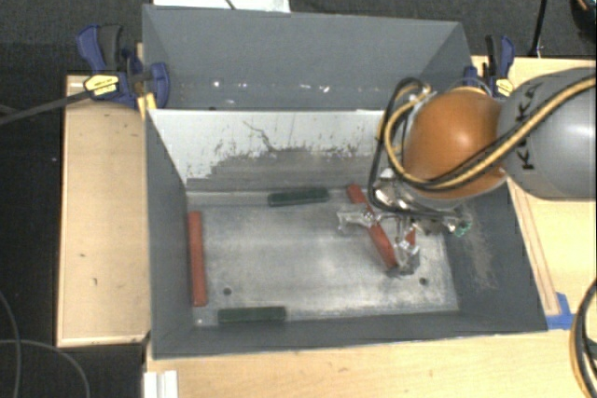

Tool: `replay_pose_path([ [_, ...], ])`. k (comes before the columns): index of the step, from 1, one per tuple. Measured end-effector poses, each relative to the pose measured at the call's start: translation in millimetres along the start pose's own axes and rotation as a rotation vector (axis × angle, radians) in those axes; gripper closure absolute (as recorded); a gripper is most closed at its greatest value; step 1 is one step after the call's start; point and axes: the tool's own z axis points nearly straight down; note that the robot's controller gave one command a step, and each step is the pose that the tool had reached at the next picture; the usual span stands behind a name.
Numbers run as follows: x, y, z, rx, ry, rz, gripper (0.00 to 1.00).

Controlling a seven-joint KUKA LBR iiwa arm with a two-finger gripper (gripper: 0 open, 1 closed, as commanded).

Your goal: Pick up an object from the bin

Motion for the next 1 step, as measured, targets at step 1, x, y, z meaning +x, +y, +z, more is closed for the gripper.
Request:
replay_pose_path([
  [1, 24.6, -49.8, -1.3, 0.003, -0.004, 0.085, 0.0],
])
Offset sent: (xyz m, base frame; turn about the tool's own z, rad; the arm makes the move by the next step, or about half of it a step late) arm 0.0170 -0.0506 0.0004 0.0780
